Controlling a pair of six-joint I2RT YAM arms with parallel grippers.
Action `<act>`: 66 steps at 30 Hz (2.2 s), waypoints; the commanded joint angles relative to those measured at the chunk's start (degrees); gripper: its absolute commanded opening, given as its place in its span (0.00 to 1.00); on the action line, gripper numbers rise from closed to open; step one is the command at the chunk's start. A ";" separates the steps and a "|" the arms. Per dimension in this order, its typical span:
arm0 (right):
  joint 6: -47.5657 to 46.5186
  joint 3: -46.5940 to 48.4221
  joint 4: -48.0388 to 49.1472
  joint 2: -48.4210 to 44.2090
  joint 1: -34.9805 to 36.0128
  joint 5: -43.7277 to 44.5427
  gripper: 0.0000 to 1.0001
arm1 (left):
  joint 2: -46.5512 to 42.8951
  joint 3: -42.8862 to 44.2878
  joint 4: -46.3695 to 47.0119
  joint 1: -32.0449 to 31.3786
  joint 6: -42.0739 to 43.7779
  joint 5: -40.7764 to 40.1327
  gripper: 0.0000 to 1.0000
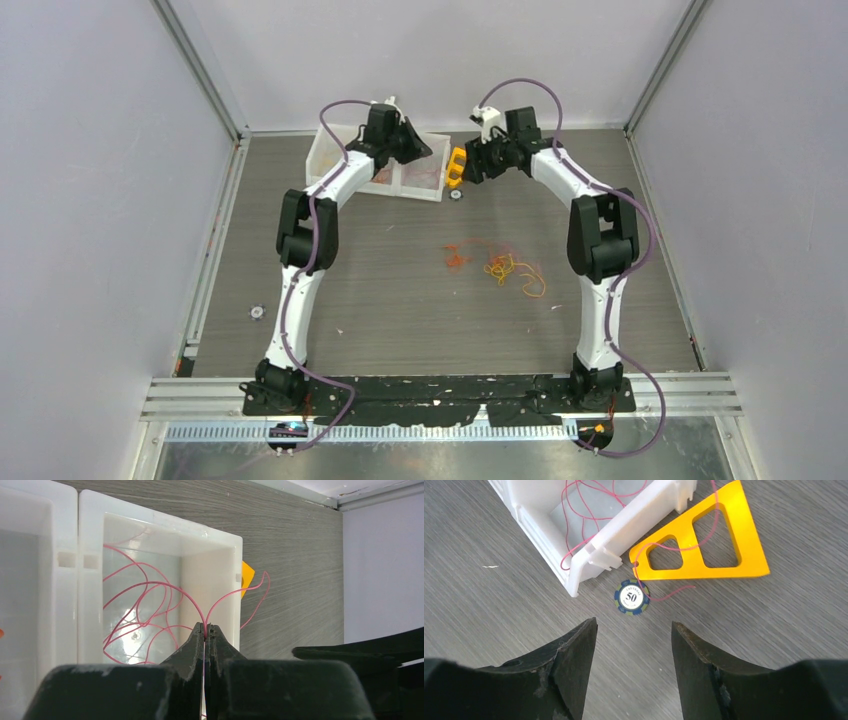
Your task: Untangle the cables
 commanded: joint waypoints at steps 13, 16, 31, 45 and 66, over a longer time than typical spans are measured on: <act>-3.80 20.06 -8.59 12.83 6.71 13.95 0.48 | 1.27 1.35 3.68 -0.18 -2.11 2.53 0.00; -2.58 20.87 -8.71 13.69 6.79 16.01 0.39 | 1.29 1.54 3.70 -0.18 -2.03 2.53 0.00; -3.99 21.08 -10.12 12.59 6.74 14.76 0.05 | 0.86 1.44 5.62 -0.18 -2.07 4.70 0.00; -2.91 15.40 -8.05 0.58 6.17 4.22 0.05 | -6.57 1.98 8.37 0.72 -2.65 7.98 0.68; 5.02 31.69 -5.59 15.30 11.57 6.18 0.05 | -28.23 -22.17 5.20 10.76 -3.97 13.07 0.99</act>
